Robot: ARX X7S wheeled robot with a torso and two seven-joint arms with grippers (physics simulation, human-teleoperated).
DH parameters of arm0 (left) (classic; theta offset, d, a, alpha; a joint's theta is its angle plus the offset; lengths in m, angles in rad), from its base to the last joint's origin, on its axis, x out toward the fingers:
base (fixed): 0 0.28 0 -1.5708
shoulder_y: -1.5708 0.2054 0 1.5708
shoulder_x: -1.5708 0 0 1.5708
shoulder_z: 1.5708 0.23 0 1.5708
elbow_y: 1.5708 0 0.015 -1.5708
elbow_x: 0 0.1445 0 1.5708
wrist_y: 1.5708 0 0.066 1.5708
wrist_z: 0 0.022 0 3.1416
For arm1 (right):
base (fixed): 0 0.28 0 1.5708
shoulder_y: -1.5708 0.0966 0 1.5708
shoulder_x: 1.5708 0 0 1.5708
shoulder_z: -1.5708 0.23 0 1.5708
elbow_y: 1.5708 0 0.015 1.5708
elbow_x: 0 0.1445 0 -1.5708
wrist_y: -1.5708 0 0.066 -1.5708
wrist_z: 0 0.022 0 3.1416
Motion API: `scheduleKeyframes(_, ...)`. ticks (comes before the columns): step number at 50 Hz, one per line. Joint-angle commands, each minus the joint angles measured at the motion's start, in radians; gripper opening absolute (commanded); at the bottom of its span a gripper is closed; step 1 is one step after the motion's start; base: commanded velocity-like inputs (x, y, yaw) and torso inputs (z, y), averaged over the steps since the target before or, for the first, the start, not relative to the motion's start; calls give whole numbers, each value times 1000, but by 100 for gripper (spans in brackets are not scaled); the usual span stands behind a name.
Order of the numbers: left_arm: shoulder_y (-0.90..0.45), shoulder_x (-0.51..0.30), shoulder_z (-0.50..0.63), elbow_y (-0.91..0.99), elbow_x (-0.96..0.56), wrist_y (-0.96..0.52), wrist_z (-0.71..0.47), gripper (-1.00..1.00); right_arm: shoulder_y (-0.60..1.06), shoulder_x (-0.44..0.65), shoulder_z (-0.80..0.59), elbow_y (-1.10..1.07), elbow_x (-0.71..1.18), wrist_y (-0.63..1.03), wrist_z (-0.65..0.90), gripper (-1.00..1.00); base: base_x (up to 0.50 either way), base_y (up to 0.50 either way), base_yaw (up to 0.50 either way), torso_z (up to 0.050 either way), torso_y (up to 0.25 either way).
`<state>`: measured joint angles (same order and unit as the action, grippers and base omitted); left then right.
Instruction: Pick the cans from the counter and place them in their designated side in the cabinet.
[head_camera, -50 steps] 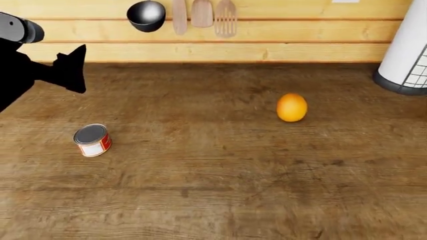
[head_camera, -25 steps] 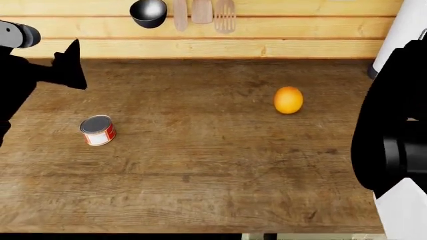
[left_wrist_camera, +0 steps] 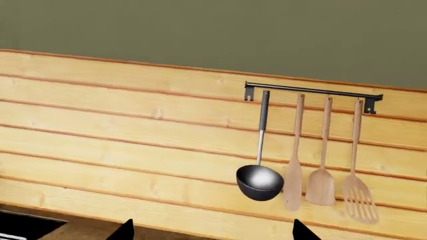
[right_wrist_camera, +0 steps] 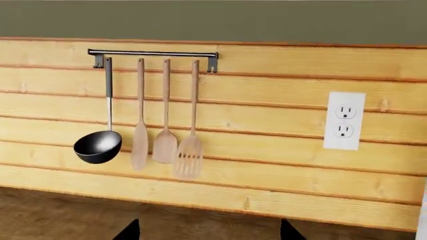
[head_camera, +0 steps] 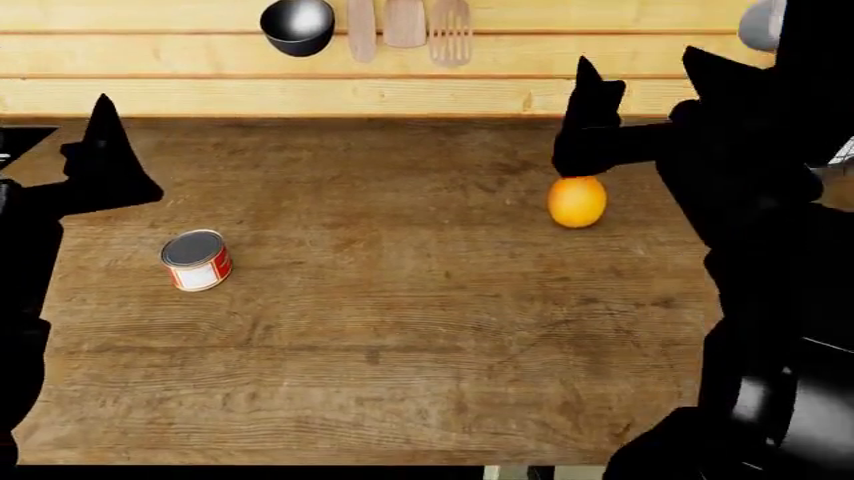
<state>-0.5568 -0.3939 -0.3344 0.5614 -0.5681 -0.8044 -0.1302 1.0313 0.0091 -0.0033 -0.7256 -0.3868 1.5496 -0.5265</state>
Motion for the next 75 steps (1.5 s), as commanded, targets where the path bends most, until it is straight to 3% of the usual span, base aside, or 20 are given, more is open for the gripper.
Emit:
scheduleKeyframes(1, 174, 66, -77, 92, -31, 33, -18, 100, -510, -8, 127, -319, 408, -137, 384, 100, 0, 0, 0, 0, 0)
scheduleKeyframes(5, 206, 68, -71, 94, -23, 48, -7, 100, -650, -4, 126, -260, 509, -287, 480, 100, -1, 368, 0, 0, 0)
scheduleKeyframes(11, 217, 63, -69, 94, -18, 54, -5, 100, -707, 6, 103, -198, 555, -376, 535, 100, -1, 500, 0, 0, 0)
scheduleKeyframes(54, 279, 39, -10, 74, 29, 115, 24, 100, -698, 62, 46, -74, 668, -445, 622, 100, -1, 465, 0, 0, 0)
scheduleKeyframes(64, 293, 39, 2, 67, 41, 135, 30, 100, -575, 137, -66, -11, 690, -330, 586, 100, 0, 0, 0, 0, 0)
scheduleKeyframes(75, 299, 38, 9, 56, 46, 151, 33, 100, -437, 125, -69, 81, 749, -202, 546, 100, 0, 0, 0, 0, 0)
